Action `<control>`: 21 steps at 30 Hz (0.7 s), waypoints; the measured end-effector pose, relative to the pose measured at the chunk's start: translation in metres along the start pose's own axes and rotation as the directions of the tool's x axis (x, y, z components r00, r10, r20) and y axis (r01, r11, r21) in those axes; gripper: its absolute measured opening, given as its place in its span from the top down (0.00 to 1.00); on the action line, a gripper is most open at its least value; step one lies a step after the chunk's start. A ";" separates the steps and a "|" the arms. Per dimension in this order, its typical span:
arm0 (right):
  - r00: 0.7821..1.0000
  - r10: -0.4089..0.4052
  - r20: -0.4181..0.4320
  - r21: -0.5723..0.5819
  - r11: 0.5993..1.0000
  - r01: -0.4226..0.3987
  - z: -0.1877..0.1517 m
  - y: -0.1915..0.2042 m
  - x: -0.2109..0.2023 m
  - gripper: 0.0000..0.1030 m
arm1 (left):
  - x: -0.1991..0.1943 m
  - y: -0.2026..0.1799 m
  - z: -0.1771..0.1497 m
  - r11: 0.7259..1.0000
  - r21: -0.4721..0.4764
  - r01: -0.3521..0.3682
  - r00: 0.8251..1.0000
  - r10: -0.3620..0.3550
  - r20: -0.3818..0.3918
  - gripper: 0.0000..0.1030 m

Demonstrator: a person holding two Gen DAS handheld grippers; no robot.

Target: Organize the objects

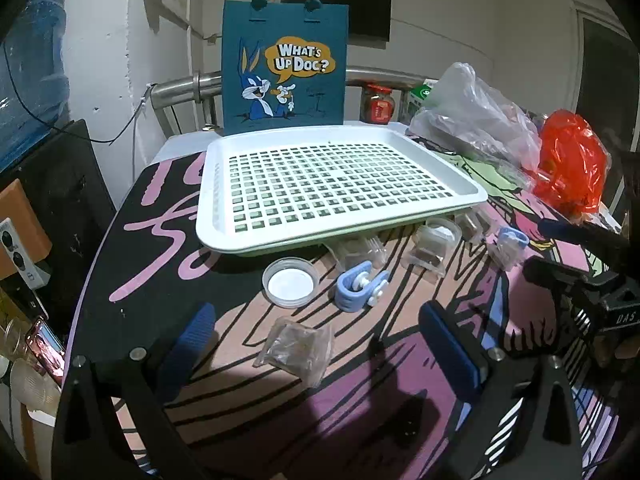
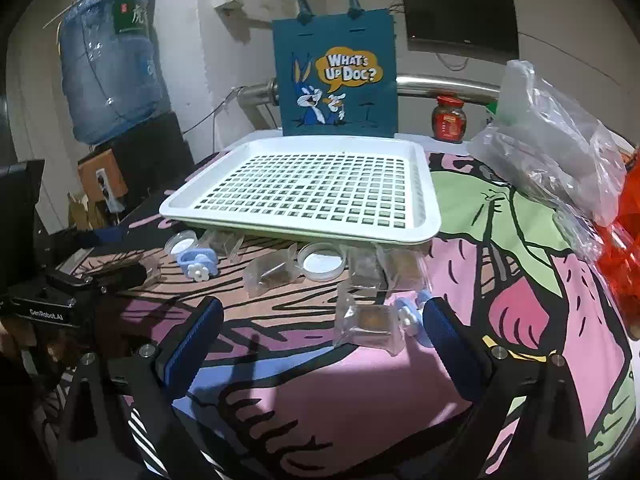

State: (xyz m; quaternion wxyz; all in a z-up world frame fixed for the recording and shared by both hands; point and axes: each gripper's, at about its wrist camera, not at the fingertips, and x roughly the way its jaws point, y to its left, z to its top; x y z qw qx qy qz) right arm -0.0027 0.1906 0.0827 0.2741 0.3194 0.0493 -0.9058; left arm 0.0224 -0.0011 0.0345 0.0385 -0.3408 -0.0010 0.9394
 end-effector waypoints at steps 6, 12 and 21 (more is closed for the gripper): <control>1.000 0.009 -0.030 0.008 1.000 -0.008 -0.002 0.000 0.006 0.02 | 0.002 0.002 0.001 1.000 -0.013 -0.004 1.000 0.004 -0.014 0.00; 0.999 0.012 -0.050 0.016 1.000 -0.011 -0.003 -0.001 0.009 0.02 | 0.003 -0.001 0.001 1.000 -0.005 -0.005 1.000 0.005 -0.021 0.00; 0.997 0.020 -0.070 0.026 0.999 -0.019 -0.003 -0.002 0.013 0.02 | 0.005 -0.001 0.002 1.000 -0.006 -0.007 1.000 0.007 -0.028 0.00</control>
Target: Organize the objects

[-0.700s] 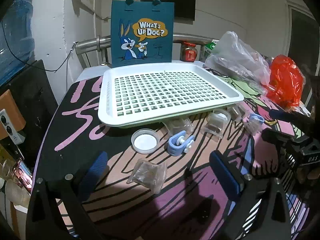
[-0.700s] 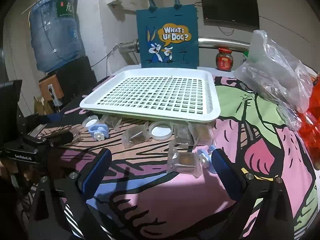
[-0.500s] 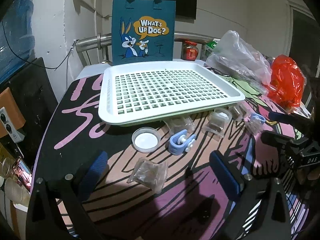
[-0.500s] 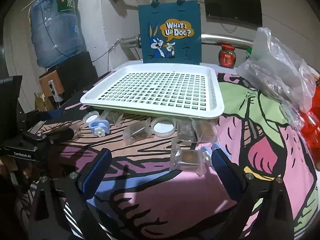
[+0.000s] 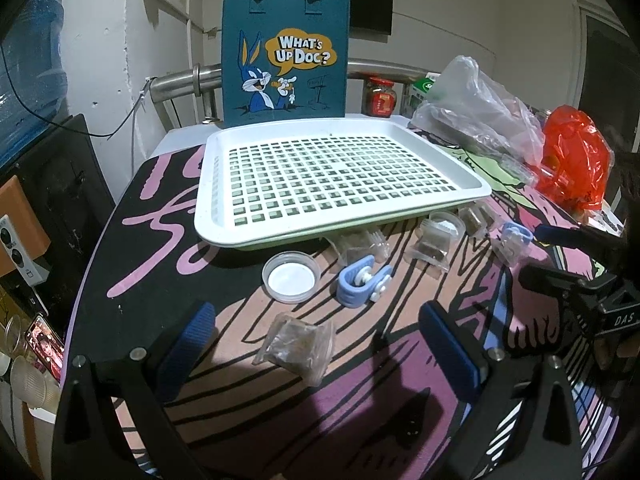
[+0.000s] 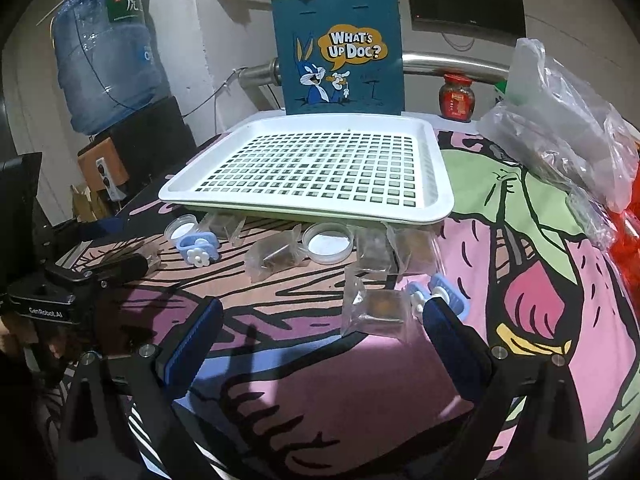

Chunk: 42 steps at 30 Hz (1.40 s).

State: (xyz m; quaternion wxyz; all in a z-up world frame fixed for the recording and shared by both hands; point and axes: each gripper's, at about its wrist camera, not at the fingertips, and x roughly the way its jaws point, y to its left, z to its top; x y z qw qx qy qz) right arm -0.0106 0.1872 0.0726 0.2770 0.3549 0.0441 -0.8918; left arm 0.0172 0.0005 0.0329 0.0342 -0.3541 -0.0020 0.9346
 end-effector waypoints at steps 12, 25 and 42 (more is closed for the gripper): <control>1.000 -0.006 -0.003 0.003 1.000 0.007 0.000 -0.001 0.000 0.02 | 0.000 0.001 -0.001 1.000 0.000 -0.001 1.000 0.001 -0.002 0.00; 1.000 -0.007 -0.015 0.016 1.000 0.007 0.000 -0.002 0.002 0.03 | 0.005 -0.002 -0.001 1.000 0.000 0.005 1.000 -0.005 -0.026 0.00; 0.999 0.004 -0.049 0.064 0.998 -0.001 -0.002 -0.010 0.008 0.18 | 0.009 0.001 -0.001 0.999 -0.028 0.038 0.998 -0.040 -0.053 0.07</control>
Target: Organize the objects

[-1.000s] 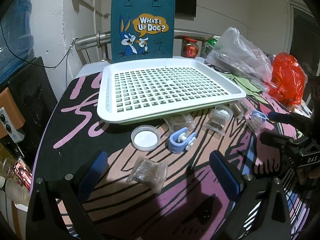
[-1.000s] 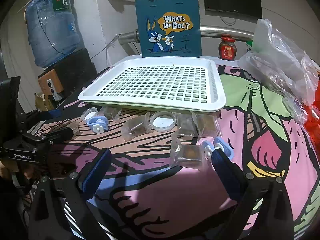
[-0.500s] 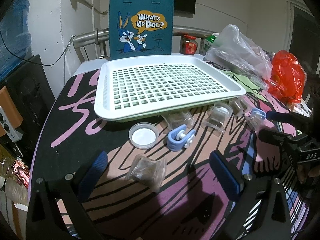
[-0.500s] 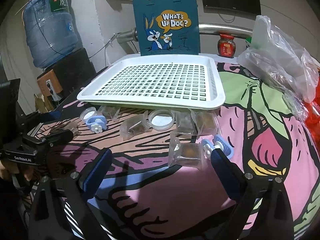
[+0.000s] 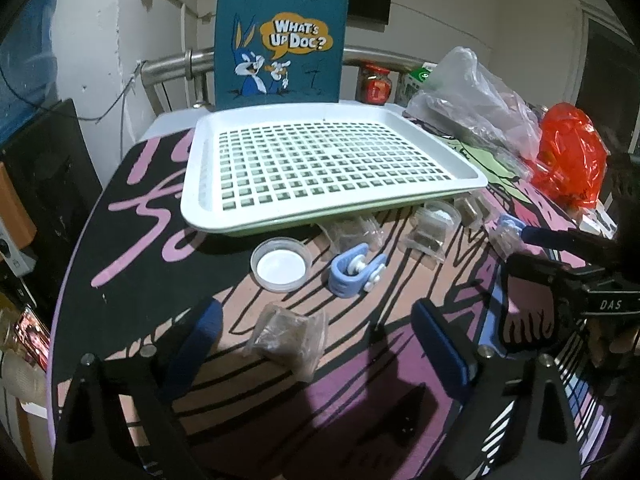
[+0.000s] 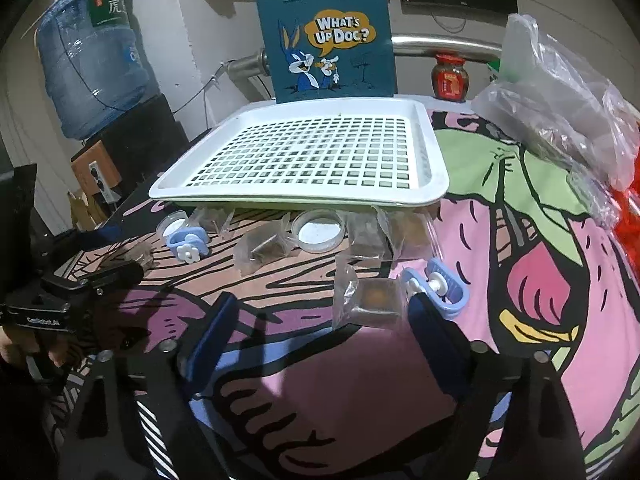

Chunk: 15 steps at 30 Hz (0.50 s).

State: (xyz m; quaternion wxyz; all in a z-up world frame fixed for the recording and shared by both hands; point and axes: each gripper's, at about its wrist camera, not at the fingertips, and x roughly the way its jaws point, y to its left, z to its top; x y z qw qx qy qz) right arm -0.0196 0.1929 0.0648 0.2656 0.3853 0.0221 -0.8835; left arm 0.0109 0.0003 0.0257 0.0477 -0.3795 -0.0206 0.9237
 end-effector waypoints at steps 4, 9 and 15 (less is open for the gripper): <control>1.000 0.001 0.001 0.008 1.000 -0.001 0.000 -0.001 0.000 0.18 | -0.001 0.000 -0.001 1.000 0.000 -0.003 1.000 0.003 0.003 0.07; 1.000 -0.013 -0.018 0.006 1.000 0.013 0.000 0.000 0.004 0.18 | 0.003 0.001 -0.001 1.000 -0.007 0.001 1.000 -0.001 -0.014 0.07; 0.999 -0.024 -0.032 0.045 0.999 0.025 0.003 -0.009 0.010 0.26 | 0.010 0.010 0.000 0.999 -0.047 -0.001 0.999 -0.001 -0.050 0.19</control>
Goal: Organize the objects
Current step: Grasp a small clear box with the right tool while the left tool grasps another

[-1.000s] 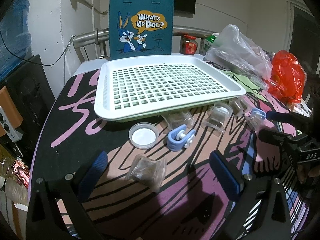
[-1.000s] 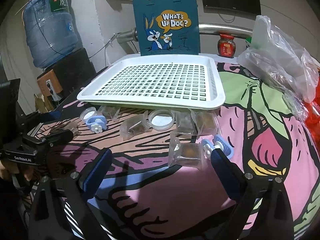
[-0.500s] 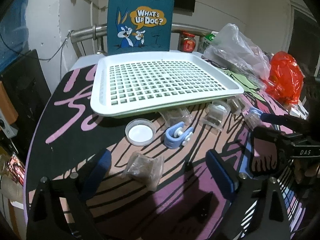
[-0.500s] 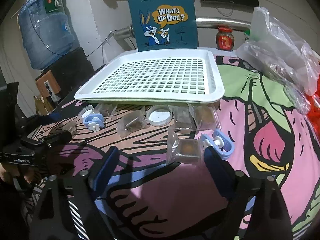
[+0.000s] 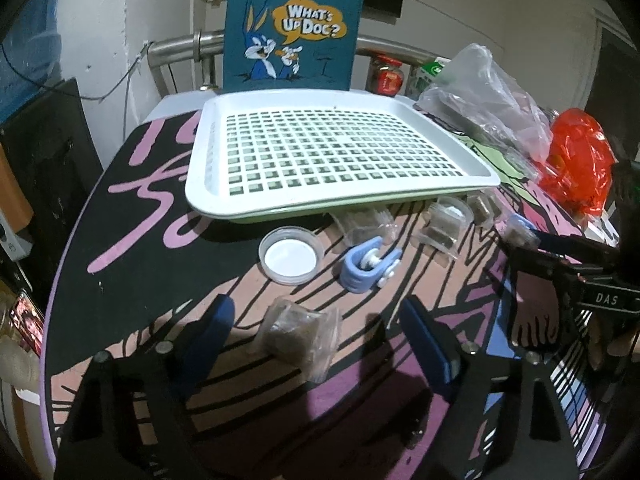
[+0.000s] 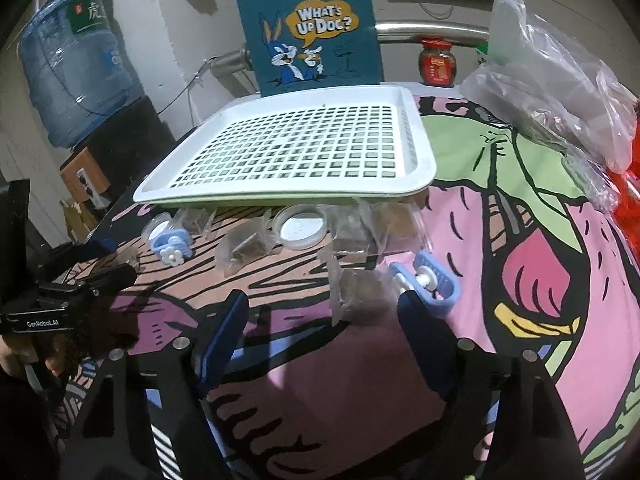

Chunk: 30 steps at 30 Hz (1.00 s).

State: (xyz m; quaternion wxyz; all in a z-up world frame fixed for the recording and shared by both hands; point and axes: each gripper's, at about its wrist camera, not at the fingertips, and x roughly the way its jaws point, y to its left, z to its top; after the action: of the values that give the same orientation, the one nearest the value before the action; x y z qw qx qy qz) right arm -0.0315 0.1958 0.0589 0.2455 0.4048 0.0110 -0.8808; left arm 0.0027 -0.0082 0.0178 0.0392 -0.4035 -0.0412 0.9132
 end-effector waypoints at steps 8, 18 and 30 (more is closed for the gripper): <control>0.999 -0.012 -0.046 0.014 1.000 0.013 0.004 -0.004 0.013 0.68 | 0.005 0.002 -0.001 1.000 -0.015 0.011 0.999 -0.012 -0.032 0.64; 1.000 0.026 0.016 -0.017 1.000 -0.026 0.003 0.001 0.000 0.86 | -0.003 0.000 -0.001 0.999 -0.008 0.050 0.999 -0.050 0.013 0.74; 0.991 0.053 0.125 -0.094 0.995 -0.041 0.002 0.017 -0.022 0.86 | -0.021 -0.004 0.001 0.999 0.014 0.035 0.994 -0.036 0.103 0.75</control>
State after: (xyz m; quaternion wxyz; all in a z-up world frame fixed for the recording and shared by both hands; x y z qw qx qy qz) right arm -0.0131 0.1899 0.0793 0.2848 0.3361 0.0259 -0.8973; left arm 0.0162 -0.0067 0.0341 0.0556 -0.3547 -0.0449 0.9322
